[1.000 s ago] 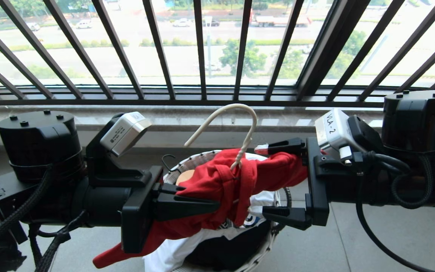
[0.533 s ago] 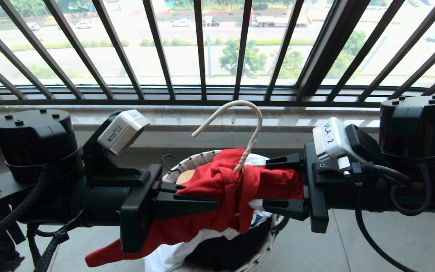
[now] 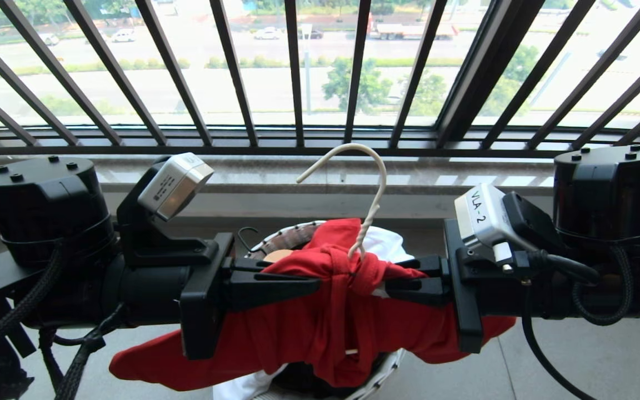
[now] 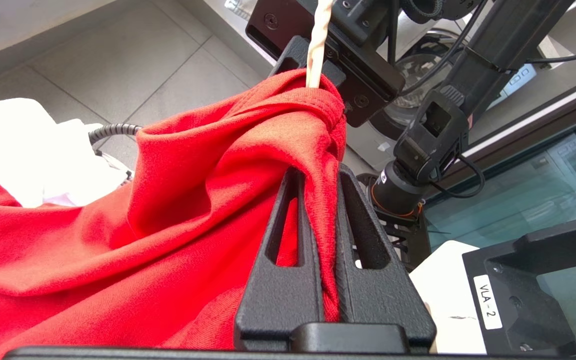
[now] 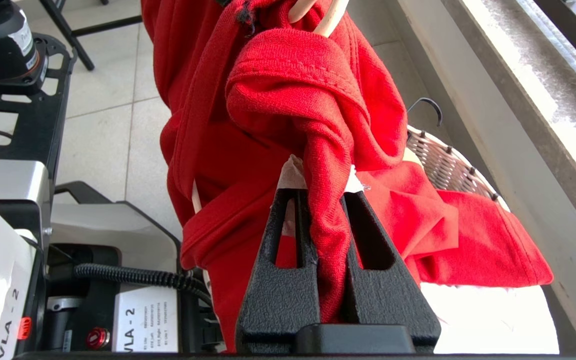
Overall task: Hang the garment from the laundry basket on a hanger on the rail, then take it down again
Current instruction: Hang the clothes rack on the clothesline
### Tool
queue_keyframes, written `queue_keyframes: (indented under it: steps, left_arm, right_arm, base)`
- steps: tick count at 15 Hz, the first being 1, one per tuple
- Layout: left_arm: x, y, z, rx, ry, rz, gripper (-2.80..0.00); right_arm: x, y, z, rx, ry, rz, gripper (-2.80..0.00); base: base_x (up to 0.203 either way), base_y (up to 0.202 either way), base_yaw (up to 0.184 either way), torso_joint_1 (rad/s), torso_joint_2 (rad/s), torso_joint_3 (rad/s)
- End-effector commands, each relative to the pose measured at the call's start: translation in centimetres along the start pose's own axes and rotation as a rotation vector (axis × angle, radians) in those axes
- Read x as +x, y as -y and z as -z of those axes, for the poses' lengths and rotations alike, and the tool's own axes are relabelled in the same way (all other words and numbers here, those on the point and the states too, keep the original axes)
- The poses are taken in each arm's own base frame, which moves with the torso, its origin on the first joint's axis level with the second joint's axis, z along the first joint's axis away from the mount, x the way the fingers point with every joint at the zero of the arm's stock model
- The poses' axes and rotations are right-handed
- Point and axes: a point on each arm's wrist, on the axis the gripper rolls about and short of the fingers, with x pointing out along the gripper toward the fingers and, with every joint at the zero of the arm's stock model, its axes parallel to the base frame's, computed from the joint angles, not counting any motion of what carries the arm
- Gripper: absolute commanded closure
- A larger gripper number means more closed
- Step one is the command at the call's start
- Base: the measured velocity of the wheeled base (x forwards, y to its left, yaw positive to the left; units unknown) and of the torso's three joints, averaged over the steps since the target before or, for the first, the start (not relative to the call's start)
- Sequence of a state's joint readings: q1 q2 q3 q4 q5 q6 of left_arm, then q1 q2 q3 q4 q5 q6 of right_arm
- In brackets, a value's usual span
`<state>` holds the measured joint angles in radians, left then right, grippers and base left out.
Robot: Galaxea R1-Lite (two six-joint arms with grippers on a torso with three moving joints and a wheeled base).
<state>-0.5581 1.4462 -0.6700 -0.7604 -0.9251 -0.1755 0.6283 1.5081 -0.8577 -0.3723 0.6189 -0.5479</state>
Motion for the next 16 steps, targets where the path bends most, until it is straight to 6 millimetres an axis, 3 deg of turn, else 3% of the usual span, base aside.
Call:
queue_keyframes:
  steps: [1,5,6,13,16]
  left_arm:
    - [0.0,0.0,0.0,-0.001,-0.001,0.005,0.0]
    - [0.0,0.0,0.2,-0.001,-0.004,0.006,0.0]
    - [0.0,0.0,0.4,0.007,-0.008,0.005,-2.8]
    - [-0.4,0.6,0.0,0.078,0.004,0.003,-2.8]
    - [-0.7,0.7,-1.2,0.121,0.052,-0.12,-2.8]
  right_arm:
    - [0.0,0.0,-0.1,-0.006,0.007,-0.002,0.0]
    - [0.0,0.1,-0.3,-0.009,0.012,0.004,0.0]
    - [0.0,0.1,-0.3,-0.009,0.012,0.004,0.0]
    - [-0.5,0.5,-0.4,-0.013,0.017,0.028,0.0]
    - [-1.3,0.7,-0.9,-0.023,0.028,0.056,0.0]
  base:
    - [0.0,0.0,0.0,0.0,0.0,0.0]
    - [0.0,0.0,0.0,0.0,0.0,0.0]
    - [0.0,0.0,0.0,0.0,0.0,0.0]
    - [0.0,0.0,0.0,0.0,0.0,0.0]
    - [0.0,0.0,0.0,0.0,0.0,0.0]
